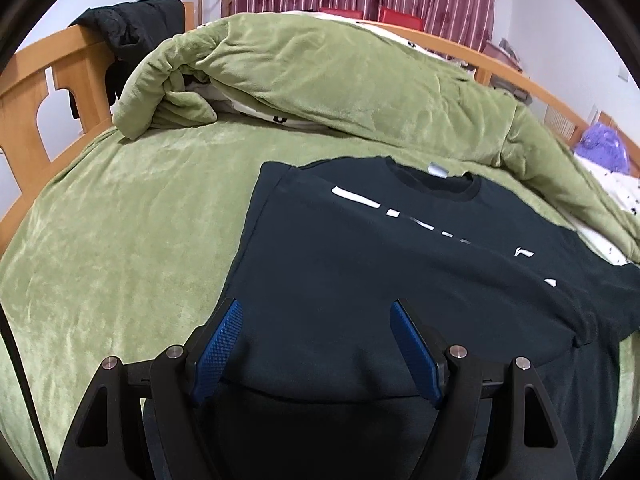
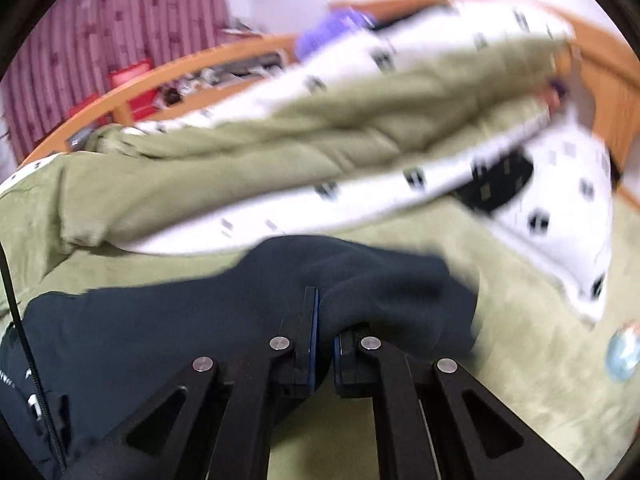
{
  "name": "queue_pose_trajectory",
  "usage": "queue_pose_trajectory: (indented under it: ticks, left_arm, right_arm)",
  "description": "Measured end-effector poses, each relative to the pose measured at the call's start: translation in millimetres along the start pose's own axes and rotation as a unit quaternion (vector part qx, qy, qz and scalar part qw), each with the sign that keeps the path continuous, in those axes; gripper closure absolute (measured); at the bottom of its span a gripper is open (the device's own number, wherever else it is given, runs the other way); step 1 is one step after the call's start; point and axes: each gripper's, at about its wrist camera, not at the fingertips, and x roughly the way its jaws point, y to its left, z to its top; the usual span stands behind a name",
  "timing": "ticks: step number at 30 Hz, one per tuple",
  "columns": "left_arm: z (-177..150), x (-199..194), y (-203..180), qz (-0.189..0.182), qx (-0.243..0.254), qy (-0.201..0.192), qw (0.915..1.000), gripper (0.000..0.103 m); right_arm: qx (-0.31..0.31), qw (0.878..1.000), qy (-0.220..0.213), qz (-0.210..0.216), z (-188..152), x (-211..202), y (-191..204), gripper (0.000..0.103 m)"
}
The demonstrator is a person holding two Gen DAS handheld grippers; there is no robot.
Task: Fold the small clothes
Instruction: 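Fold the held sleeve with the right tool across the body and release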
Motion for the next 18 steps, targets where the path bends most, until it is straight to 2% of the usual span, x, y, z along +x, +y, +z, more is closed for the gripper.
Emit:
queue_pose_trajectory:
  ticks: [4, 7, 9, 13, 18]
  left_arm:
    - [4, -7, 8, -0.006, -0.011, -0.002, 0.9999, 0.028]
    - [6, -12, 22, -0.014, -0.032, 0.001, 0.9994, 0.028]
    - [8, -17, 32, -0.004, -0.037, -0.004, 0.9993, 0.028]
    - [9, -25, 50, 0.008, -0.041, -0.014, 0.9990, 0.028]
    - [9, -30, 70, -0.017, -0.067, -0.011, 0.9976, 0.028]
  right_arm:
    - [-0.057, 0.997, -0.045, 0.026, 21, -62, 55, 0.097]
    - [-0.090, 0.991, -0.074, 0.069, 22, -110, 105, 0.097]
    - [-0.113, 0.986, -0.086, 0.088, 17, -136, 140, 0.097]
    - [-0.149, 0.975, -0.089, 0.137, -1, -178, 219, 0.097]
    - [-0.168, 0.965, -0.060, 0.190, -42, -190, 303, 0.098]
